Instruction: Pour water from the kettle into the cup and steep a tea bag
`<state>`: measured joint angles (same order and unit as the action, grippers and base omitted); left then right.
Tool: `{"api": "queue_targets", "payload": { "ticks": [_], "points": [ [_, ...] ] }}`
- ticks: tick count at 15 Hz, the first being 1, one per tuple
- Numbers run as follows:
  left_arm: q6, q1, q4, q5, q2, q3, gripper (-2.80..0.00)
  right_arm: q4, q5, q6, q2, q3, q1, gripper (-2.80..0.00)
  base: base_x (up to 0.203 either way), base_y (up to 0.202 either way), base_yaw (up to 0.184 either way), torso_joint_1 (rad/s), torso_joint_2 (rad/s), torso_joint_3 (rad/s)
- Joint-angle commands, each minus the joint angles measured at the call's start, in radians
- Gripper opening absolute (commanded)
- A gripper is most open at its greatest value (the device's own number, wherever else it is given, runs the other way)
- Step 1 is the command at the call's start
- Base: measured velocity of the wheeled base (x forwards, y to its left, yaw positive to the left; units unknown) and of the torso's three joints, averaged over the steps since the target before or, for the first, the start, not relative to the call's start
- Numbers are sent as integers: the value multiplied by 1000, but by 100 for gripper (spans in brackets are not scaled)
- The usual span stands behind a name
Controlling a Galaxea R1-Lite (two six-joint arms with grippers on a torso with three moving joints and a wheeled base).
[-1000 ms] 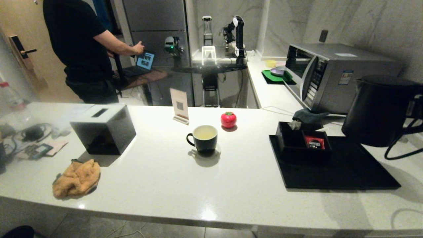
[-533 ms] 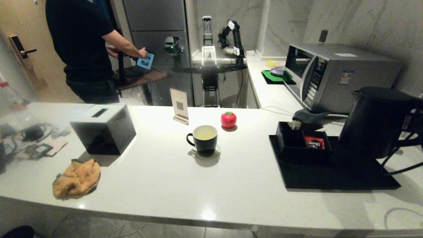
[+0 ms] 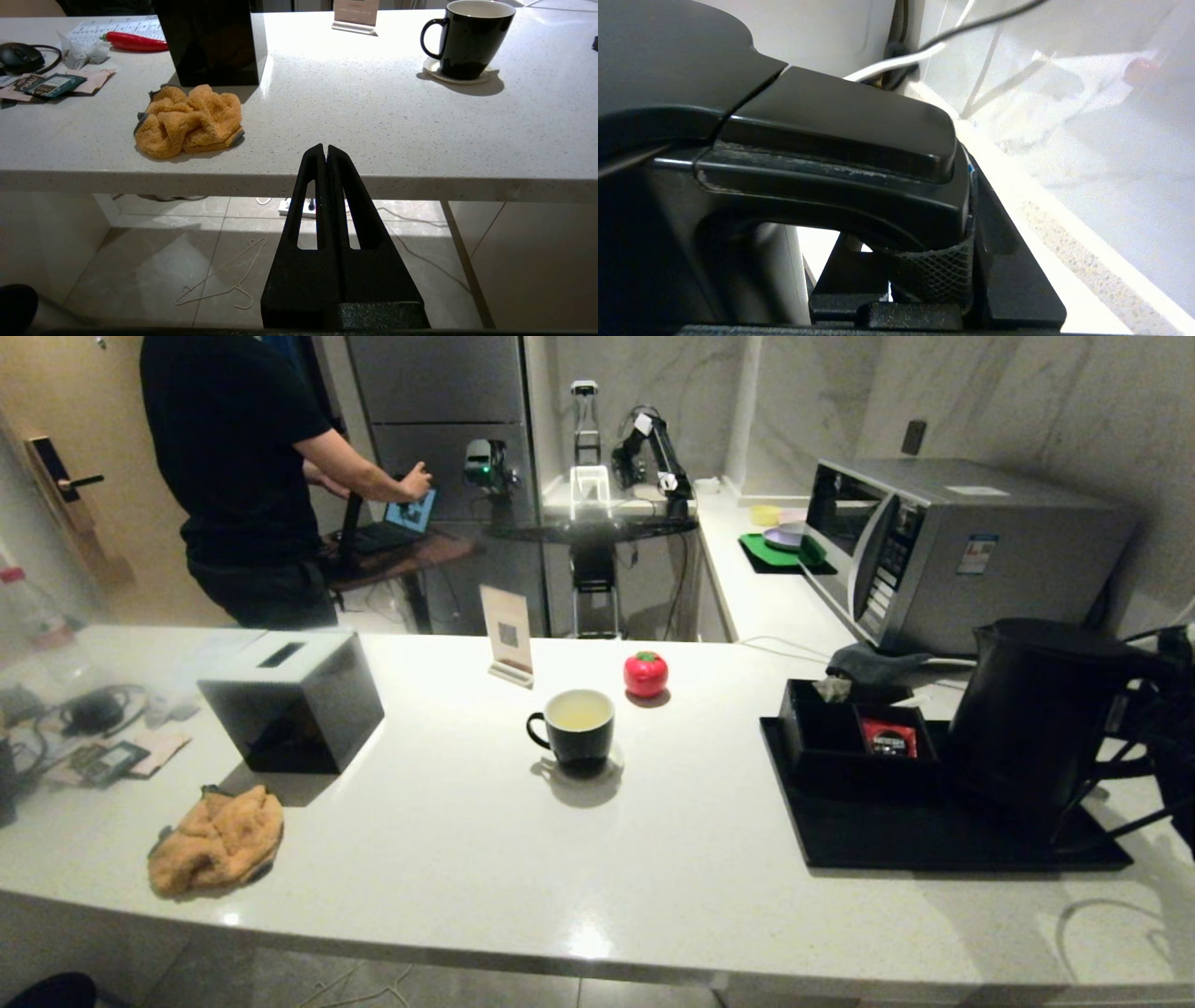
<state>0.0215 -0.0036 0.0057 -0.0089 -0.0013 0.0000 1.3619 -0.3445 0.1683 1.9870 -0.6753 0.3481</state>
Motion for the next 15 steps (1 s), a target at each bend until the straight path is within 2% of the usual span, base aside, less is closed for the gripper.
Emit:
{"api": "queue_targets", "payload": {
  "ticks": [1, 6, 15],
  "points": [
    [0, 0, 0, 0, 1, 0, -280, 11, -1, -1, 38, -4, -1, -280, 0, 0, 0, 0, 0, 0],
    [0, 1, -1, 0, 1, 0, -280, 29, -2, -36, 89, -25, -3, -280, 0, 0, 0, 0, 0, 0],
    [0, 0, 0, 0, 1, 0, -280, 78, -4, -35, 131, -57, -3, -280, 0, 0, 0, 0, 0, 0]
  ]
}}
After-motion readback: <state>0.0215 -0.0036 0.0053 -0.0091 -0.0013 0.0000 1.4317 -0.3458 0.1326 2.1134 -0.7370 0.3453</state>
